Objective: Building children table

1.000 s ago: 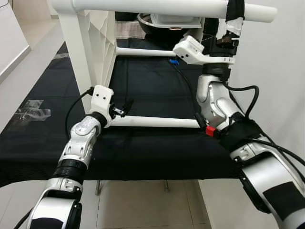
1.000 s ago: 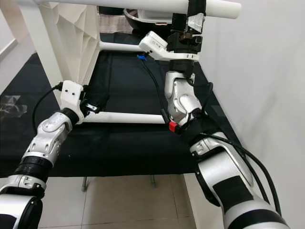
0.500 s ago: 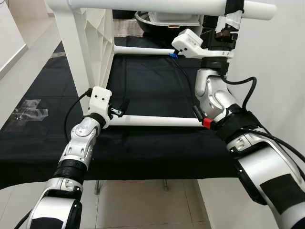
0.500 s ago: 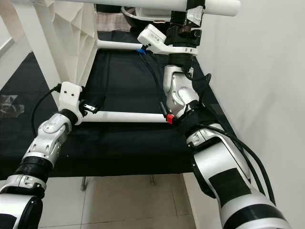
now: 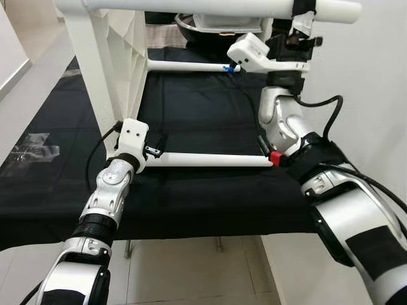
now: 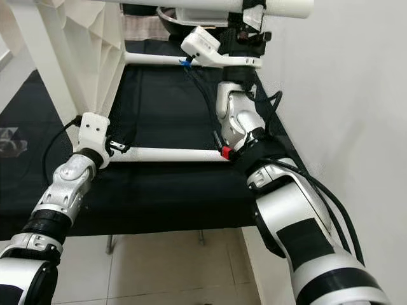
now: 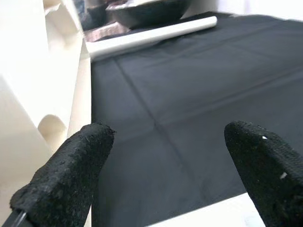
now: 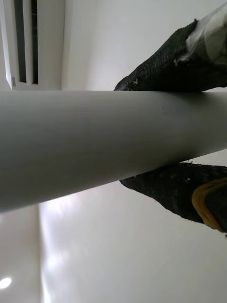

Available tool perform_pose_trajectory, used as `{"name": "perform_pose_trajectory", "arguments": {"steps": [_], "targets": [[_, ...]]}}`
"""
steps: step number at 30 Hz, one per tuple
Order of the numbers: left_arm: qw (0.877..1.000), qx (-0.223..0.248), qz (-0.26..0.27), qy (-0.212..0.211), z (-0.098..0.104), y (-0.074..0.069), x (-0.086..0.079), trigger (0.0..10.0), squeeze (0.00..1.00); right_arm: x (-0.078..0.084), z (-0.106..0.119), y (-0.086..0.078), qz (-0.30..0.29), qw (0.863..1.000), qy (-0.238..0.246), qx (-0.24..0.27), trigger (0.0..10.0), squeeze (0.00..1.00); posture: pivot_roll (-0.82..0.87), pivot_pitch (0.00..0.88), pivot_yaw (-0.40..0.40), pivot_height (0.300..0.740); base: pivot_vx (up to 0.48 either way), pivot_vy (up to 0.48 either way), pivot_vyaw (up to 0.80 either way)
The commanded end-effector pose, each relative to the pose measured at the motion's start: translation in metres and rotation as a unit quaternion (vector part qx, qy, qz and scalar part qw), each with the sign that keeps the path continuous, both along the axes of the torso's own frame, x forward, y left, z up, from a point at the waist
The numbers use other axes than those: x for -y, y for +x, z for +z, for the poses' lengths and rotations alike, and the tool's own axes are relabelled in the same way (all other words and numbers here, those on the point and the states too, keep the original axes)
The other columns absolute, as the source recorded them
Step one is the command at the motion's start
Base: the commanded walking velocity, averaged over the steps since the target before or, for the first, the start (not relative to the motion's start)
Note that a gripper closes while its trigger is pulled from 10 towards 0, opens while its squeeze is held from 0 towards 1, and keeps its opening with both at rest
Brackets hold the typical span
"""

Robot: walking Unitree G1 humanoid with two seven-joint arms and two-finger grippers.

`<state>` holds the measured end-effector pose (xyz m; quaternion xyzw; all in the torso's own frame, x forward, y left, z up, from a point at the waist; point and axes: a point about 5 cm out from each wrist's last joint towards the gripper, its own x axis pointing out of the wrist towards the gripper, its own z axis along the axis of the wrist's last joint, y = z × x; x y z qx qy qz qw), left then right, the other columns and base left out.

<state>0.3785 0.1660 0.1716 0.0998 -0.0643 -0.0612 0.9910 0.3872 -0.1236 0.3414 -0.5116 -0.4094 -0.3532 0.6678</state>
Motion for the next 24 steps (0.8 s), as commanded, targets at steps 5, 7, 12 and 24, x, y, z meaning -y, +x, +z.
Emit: {"name": "perform_pose_trajectory", "arguments": {"steps": [5,7,12,24], "targets": [[0.996,-0.024,0.082,0.018,-0.009,0.001,-0.035,10.0,0.00,0.002,0.008,-0.002,0.019,0.999,0.027,0.014,0.0,0.00,0.05,0.099,-0.080,0.740,0.000,0.000,0.00],[0.994,-0.026,0.102,0.024,-0.009,0.001,-0.043,10.0,0.00,0.003,0.009,-0.001,0.022,0.999,0.031,0.014,0.0,0.00,0.05,0.098,-0.079,0.740,0.000,0.000,0.00],[0.985,-0.024,0.167,0.045,0.003,0.002,-0.079,10.0,0.00,0.008,0.015,-0.001,0.028,0.998,0.045,0.020,0.0,0.00,0.06,0.095,-0.077,0.740,0.000,0.000,0.00],[0.964,0.075,0.203,0.154,0.116,0.008,-0.131,10.0,0.00,0.027,0.040,0.000,0.053,0.992,0.114,0.025,0.0,0.00,0.10,0.073,-0.071,0.740,0.000,0.000,0.00]]}}
